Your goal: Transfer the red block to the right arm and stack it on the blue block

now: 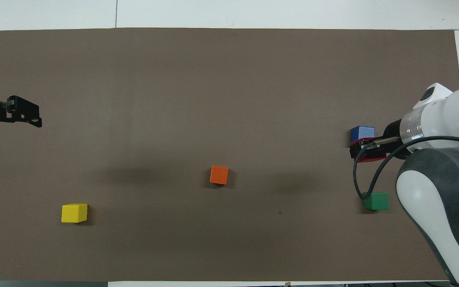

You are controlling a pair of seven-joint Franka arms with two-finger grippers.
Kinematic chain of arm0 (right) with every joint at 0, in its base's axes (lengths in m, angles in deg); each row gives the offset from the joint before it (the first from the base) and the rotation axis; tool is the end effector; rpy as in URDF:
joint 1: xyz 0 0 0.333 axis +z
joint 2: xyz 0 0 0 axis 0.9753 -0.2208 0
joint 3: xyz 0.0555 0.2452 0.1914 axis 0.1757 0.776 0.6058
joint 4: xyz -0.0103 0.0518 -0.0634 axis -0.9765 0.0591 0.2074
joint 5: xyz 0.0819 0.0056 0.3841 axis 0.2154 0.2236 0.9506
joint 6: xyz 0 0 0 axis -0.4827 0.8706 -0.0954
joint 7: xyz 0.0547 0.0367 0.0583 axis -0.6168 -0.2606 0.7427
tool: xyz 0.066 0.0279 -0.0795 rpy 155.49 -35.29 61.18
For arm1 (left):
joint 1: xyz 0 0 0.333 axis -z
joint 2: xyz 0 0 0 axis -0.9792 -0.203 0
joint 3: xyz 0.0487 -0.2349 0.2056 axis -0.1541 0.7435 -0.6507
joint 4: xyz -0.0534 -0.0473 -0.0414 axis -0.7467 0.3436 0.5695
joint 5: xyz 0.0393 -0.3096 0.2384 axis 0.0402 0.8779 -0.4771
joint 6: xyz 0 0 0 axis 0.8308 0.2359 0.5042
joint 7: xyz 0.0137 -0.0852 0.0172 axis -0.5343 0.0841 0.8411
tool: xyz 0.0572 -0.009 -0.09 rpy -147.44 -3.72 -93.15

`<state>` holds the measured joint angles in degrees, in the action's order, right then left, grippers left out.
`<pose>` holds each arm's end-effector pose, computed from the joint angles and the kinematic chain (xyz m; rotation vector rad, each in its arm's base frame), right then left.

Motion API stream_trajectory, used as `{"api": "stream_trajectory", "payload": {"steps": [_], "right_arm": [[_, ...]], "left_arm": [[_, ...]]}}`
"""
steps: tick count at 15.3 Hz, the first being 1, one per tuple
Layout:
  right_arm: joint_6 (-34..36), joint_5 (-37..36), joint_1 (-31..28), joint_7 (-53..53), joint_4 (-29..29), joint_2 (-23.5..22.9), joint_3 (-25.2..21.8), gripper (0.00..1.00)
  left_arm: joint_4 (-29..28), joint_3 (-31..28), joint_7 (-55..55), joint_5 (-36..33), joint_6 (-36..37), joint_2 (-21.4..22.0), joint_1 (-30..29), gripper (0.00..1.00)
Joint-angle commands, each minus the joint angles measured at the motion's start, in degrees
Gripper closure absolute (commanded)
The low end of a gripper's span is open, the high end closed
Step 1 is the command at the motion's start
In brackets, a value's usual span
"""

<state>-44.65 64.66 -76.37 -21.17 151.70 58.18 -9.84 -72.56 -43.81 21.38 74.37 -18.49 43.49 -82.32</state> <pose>0.5182 0.0641 0.5005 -3.0660 -0.1548 0.1259 0.5782 -0.0034 0.5681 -3.1130 -0.1695 0.1958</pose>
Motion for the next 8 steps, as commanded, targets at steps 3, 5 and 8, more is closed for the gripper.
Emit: {"api": "stream_trajectory", "payload": {"steps": [3,5,8], "right_arm": [[-8.39,-7.13,-3.59,-3.29,1.95,-5.19,0.62,1.00],[-12.08,-7.76,-4.38,-3.47,3.35,-6.78,0.62,1.00],[-18.76,-9.07,-5.26,-3.65,6.96,-8.36,0.62,1.00]], "left_arm": [[-5.75,1.20,-0.87,-1.26,0.97,5.12,-0.35,0.00],[-5.24,1.29,-0.87,-1.26,-0.78,4.78,-0.45,0.00],[-5.14,1.29,-0.79,-1.26,-0.61,5.04,-0.62,0.00]]}}
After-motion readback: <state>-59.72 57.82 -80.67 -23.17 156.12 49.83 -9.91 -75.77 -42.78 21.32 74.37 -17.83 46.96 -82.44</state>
